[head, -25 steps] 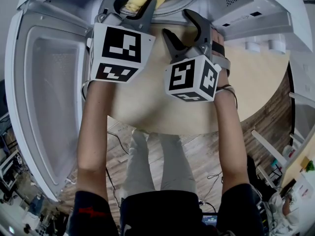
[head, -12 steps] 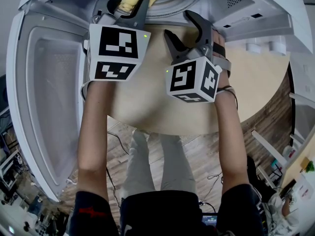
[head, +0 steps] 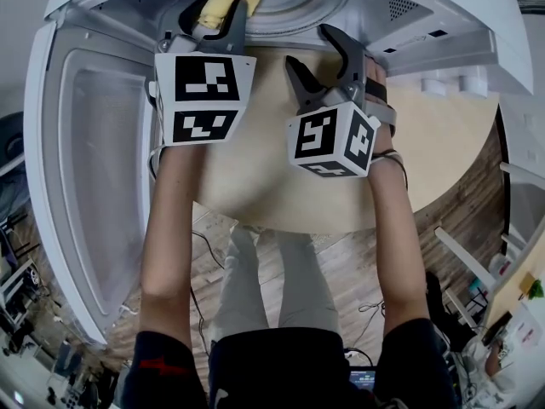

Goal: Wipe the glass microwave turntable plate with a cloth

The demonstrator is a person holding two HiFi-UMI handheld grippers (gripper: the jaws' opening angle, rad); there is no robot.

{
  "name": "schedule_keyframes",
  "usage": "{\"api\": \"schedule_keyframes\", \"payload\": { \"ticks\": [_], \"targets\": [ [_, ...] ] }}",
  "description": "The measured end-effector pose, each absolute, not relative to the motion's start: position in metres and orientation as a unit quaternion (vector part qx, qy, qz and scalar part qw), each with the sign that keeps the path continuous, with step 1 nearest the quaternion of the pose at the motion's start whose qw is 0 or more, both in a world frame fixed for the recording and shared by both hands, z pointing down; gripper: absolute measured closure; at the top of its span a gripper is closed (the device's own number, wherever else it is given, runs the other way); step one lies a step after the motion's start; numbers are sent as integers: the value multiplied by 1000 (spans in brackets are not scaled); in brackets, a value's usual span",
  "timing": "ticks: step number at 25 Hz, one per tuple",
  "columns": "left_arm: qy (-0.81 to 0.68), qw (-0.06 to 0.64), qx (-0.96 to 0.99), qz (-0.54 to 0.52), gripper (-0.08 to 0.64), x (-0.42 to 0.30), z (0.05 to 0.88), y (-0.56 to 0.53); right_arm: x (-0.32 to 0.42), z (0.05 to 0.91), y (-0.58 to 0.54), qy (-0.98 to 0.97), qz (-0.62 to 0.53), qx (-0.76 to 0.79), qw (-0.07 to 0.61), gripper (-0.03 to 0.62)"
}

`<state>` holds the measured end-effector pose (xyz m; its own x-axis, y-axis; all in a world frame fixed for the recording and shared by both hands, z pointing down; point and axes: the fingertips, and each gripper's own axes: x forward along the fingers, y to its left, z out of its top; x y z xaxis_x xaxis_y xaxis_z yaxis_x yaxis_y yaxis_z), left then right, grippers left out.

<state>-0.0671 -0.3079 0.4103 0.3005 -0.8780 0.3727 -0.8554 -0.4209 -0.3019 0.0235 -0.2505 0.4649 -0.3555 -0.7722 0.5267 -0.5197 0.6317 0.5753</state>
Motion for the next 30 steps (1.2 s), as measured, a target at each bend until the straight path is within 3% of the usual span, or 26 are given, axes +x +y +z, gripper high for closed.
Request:
{"api": "schedule_keyframes", "payload": {
  "ticks": [7,20,23,30],
  "targets": [
    [557,-15,-793,-246,426,-78,409,-300,23,465,-250,-809,-143,405,401,305],
    [533,-15,-814,-230,426,-70,384,-258,33,438,-220,-828,-40,430,358,312],
    [523,-14,-820,-232,426,-64,378,-243,35,421,-212,-827,-29,450,336,413],
    [510,-16,-833,-214,428,-50,346,-207,48,367,-190,-829,9,489,272,542]
  ]
}}
